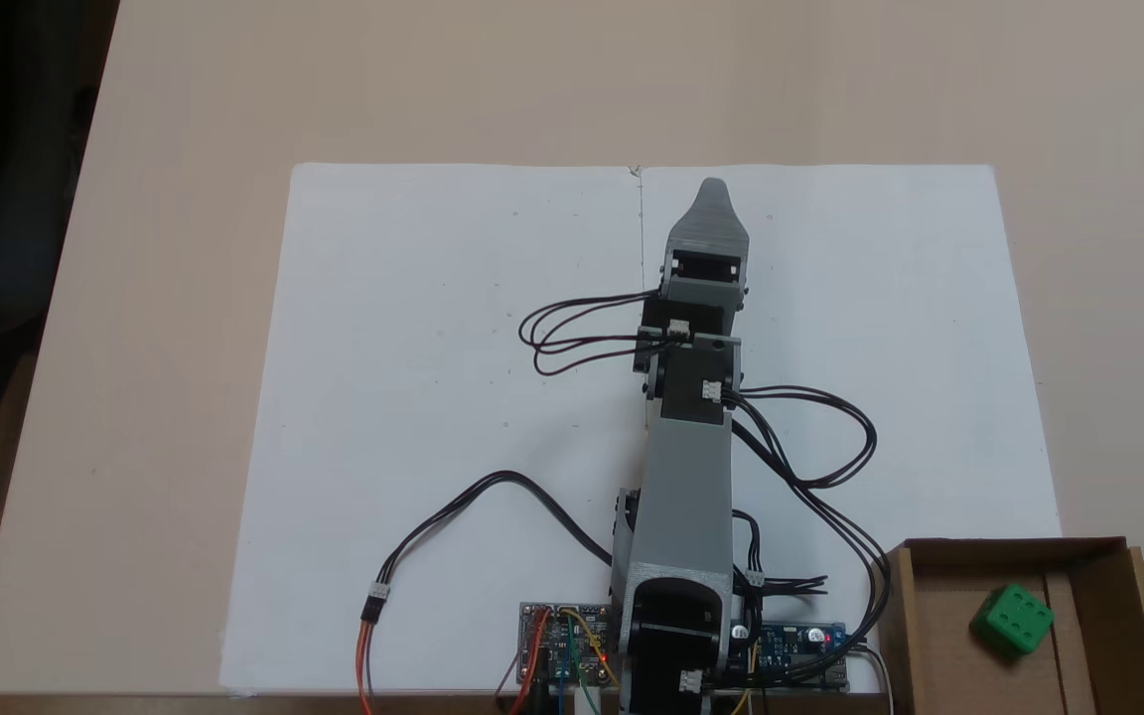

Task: Grasp a green dice and put it in the bin.

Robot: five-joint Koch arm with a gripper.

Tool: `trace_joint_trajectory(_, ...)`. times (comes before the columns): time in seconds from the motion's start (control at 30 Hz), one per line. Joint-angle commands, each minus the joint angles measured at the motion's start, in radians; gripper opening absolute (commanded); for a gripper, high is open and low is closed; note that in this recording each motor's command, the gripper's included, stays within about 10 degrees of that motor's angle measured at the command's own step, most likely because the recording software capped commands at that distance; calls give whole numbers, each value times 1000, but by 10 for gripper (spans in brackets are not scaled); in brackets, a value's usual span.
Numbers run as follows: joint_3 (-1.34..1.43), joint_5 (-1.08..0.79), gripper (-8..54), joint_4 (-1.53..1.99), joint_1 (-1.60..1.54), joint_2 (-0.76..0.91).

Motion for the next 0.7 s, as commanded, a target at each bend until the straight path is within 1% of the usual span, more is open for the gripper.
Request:
trace_joint_trajectory(0.0, 20, -6, 453, -165, -5, 114)
trace_joint_trajectory(0.23, 206, -64, 454, -379, -5, 114)
trace_joint_trajectory(0.67, 532, -64, 446, -722, -6, 110)
